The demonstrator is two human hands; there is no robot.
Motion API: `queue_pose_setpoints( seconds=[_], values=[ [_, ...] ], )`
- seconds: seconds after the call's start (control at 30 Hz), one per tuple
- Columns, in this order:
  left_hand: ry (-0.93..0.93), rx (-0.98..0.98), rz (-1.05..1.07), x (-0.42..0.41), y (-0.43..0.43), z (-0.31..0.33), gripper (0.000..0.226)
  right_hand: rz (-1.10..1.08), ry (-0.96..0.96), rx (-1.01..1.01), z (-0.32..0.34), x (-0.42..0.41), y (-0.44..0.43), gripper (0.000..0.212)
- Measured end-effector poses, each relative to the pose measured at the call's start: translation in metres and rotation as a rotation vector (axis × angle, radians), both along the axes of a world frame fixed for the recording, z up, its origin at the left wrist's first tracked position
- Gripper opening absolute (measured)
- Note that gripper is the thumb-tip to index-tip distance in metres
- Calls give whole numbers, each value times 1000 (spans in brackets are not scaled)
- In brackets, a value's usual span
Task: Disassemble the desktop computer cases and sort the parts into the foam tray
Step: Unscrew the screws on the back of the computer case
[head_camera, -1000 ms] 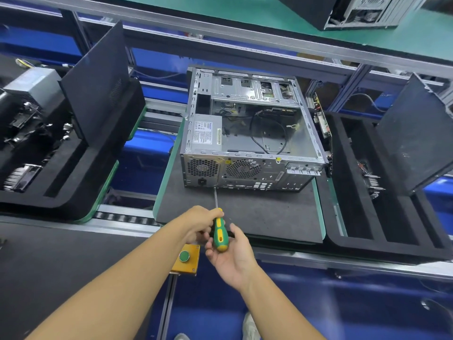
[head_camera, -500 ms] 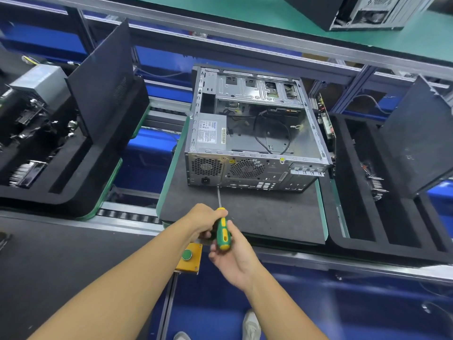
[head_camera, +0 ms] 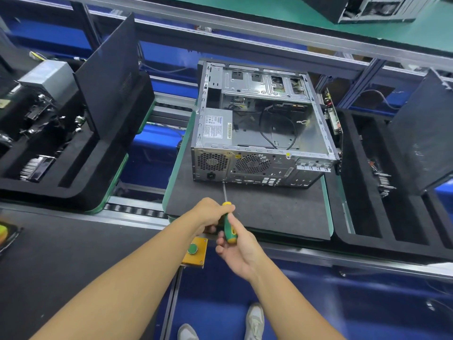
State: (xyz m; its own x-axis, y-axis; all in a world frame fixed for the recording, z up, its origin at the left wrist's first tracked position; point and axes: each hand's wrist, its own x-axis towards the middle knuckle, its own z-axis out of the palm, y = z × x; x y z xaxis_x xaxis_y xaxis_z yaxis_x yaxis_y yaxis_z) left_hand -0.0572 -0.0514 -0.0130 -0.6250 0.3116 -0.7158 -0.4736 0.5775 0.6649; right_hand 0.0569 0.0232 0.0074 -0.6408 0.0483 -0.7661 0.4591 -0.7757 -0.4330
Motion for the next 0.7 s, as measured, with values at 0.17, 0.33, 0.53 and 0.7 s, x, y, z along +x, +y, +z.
queue_pose_setpoints(
  seconds=[0.17, 0.33, 0.53, 0.7],
  values=[
    [-155, 77, 83, 3, 1, 0, 34, 2, -1, -72, 0, 4, 6, 38],
    [113, -147, -93, 4, -6, -1, 59, 7, -8, 156, -1, 2, 0, 16],
    [4, -14, 59, 1, -3, -2, 45, -52, -14, 79, 0, 3, 1, 29],
    [-103, 105, 112, 9, 0, -5, 32, -89, -36, -100, -3, 8, 2, 38]
  ],
)
